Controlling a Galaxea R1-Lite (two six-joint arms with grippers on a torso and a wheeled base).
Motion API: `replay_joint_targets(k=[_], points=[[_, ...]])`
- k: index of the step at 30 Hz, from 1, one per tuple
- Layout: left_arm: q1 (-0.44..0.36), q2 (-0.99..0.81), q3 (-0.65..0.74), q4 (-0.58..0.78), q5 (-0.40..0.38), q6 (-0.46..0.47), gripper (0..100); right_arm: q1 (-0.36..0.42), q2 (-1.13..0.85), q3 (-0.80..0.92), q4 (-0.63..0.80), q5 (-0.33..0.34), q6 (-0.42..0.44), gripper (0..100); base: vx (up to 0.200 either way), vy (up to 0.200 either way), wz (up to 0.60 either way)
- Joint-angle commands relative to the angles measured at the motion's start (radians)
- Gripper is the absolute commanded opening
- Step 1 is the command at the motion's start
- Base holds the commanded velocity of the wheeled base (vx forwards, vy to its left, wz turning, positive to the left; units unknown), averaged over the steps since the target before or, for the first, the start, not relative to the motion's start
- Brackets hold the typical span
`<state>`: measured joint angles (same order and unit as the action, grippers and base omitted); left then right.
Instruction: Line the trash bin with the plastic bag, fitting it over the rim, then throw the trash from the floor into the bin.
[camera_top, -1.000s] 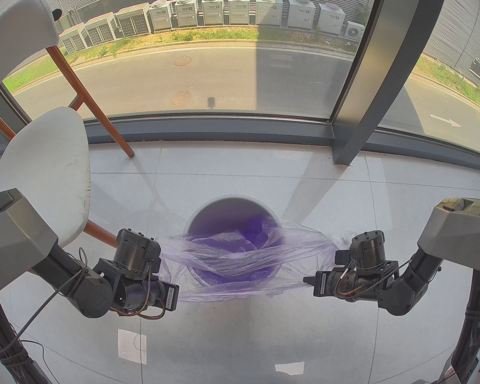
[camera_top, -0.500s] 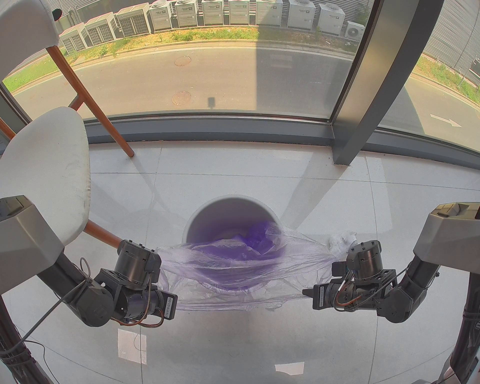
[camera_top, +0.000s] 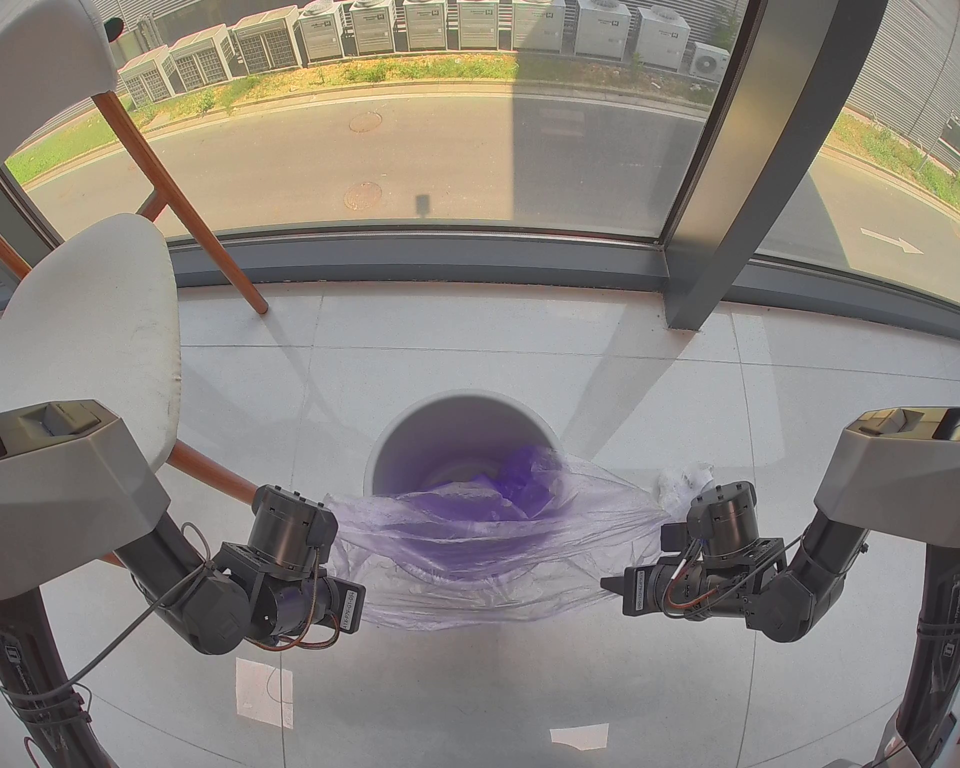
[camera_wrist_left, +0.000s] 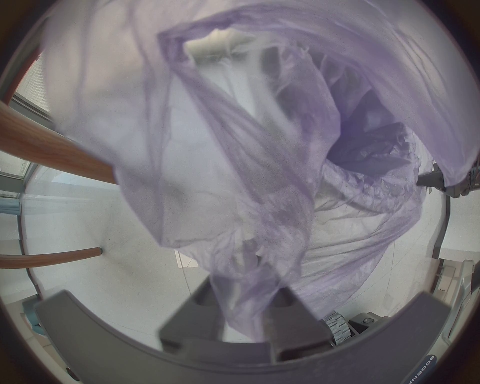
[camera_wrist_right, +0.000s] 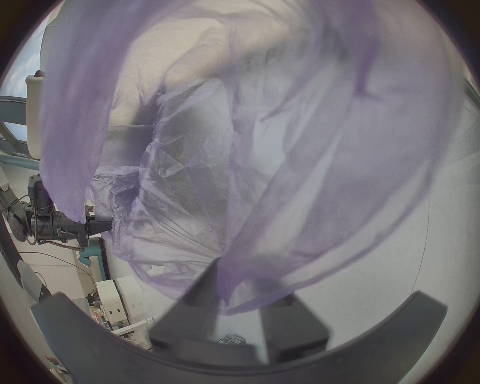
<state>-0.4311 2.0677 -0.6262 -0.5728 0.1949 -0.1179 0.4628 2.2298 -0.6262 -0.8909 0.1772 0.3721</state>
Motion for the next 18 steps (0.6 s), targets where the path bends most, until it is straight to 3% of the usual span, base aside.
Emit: replay_joint_targets(k=[1,9,18], points=[[-0.005,0.002,0.002,-0.002,-0.002,0.000,100,0.010,-0.013,0.006,-0.002,0.001,0.005,100,0.000,0.000,0.00],[-0.006,-0.143,0.083,0.002,-0.014,0.006,100,0.017,-0.156,0.111,-0.026,0.030,0.031,100,0.000,0.000,0.00],[-0.041,-0.339,0.252,0.001,-0.083,0.009,100,0.043,-0.286,0.270,-0.030,0.088,0.033,100,0.000,0.000,0.00]])
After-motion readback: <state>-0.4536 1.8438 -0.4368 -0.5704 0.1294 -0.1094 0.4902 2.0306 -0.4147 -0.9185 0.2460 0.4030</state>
